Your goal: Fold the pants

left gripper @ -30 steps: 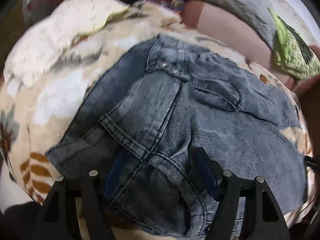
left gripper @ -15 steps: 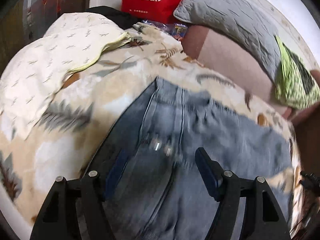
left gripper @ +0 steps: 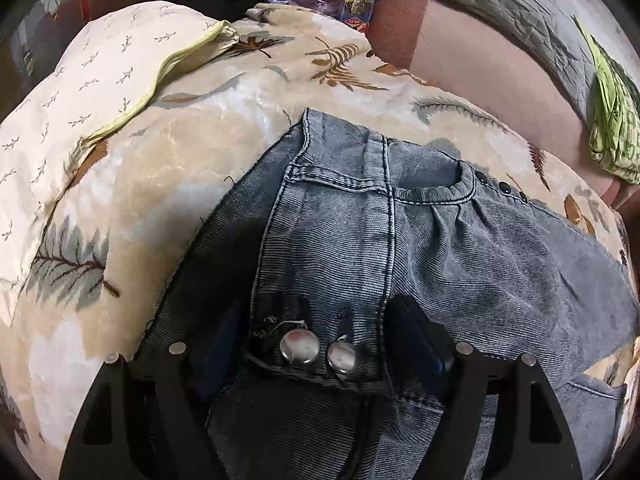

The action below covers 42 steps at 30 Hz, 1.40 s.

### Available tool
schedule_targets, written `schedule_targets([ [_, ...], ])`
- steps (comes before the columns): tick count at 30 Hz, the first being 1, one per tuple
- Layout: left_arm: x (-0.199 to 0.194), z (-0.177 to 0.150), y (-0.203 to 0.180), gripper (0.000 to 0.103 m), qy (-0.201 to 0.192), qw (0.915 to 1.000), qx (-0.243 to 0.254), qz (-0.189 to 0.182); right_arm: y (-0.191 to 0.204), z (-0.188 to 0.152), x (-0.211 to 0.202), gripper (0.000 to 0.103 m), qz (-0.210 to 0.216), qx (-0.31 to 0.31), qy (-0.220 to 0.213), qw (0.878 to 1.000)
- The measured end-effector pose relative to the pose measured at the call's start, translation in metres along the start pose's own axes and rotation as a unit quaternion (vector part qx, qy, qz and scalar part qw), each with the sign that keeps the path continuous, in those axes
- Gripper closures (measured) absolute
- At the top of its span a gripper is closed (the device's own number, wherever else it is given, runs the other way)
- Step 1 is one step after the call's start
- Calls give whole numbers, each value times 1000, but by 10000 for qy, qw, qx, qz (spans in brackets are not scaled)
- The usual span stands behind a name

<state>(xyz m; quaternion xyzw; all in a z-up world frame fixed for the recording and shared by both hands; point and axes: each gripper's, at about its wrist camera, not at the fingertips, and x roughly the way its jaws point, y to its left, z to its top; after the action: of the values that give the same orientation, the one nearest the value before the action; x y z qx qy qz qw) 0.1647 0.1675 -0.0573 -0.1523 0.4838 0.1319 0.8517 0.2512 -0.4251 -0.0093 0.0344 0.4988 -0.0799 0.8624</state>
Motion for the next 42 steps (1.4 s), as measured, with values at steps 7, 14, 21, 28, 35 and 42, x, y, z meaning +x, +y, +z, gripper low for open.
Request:
schedule_targets([
  [7, -15, 11, 2, 24, 61, 9997, -180, -149, -33, -28, 44, 82, -103, 231, 420, 9988],
  [14, -20, 17, -3, 24, -184, 9995, -157, -190, -28, -8, -14, 45, 803, 504, -341, 9949],
  [21, 7, 2, -19, 21, 367, 9980, 400, 335, 28, -40, 45, 41, -52, -972, 653, 9931],
  [28, -14, 51, 12, 21, -43, 9968, -418, -681, 9, 10, 9, 37, 490, -352, 211, 9980],
  [35, 22, 91, 37, 22, 243, 9762, -1375, -1661, 11, 66, 51, 37, 858, 205, 153, 9960],
  [42, 37, 107, 33, 40, 320, 9745, -1256, -1831, 12, 63, 78, 37, 1031, 243, 290, 9939],
])
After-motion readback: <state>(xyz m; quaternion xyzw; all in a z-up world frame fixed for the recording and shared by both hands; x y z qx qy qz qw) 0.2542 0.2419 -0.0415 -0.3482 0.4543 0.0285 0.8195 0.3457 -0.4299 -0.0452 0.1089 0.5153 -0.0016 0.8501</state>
